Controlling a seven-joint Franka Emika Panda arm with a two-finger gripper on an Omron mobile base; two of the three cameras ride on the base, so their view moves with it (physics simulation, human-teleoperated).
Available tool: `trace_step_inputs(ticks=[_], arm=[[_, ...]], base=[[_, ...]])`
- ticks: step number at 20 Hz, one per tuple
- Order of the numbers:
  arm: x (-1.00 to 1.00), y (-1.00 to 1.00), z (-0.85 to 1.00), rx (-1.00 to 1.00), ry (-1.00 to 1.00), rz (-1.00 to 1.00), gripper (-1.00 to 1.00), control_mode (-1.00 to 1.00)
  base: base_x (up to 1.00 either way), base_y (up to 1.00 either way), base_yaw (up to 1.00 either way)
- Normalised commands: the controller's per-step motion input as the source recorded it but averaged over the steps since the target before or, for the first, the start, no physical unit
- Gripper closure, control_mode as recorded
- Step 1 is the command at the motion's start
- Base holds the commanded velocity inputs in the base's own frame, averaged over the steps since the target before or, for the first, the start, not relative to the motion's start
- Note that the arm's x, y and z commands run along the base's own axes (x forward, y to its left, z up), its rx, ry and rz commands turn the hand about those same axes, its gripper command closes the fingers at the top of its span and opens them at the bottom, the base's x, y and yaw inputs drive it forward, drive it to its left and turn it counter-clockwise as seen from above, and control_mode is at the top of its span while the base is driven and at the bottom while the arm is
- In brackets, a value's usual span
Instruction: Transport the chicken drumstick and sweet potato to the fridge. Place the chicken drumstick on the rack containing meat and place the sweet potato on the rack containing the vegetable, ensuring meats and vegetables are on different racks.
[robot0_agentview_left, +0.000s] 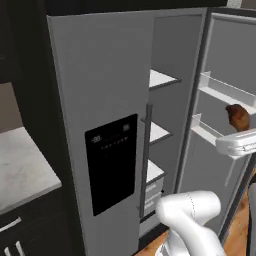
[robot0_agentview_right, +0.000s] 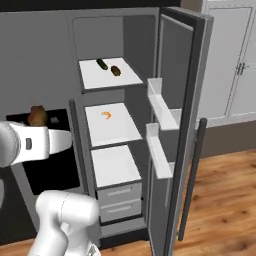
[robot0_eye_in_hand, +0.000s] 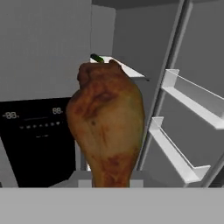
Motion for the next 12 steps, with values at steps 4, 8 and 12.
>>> trace_step_inputs(ticks=[4, 8, 12], arm=[[0.0, 0.0, 0.0, 0.0, 0.0, 0.0, 1.0, 1.0], [0.0, 0.0, 0.0, 0.0, 0.0, 0.0, 1.0, 1.0], [0.0, 0.0, 0.0, 0.0, 0.0, 0.0, 1.0, 1.0]], base=[[0.37, 0.11, -0.38], [0.7, -0.07, -0.18], [1.0, 0.12, -0.03]])
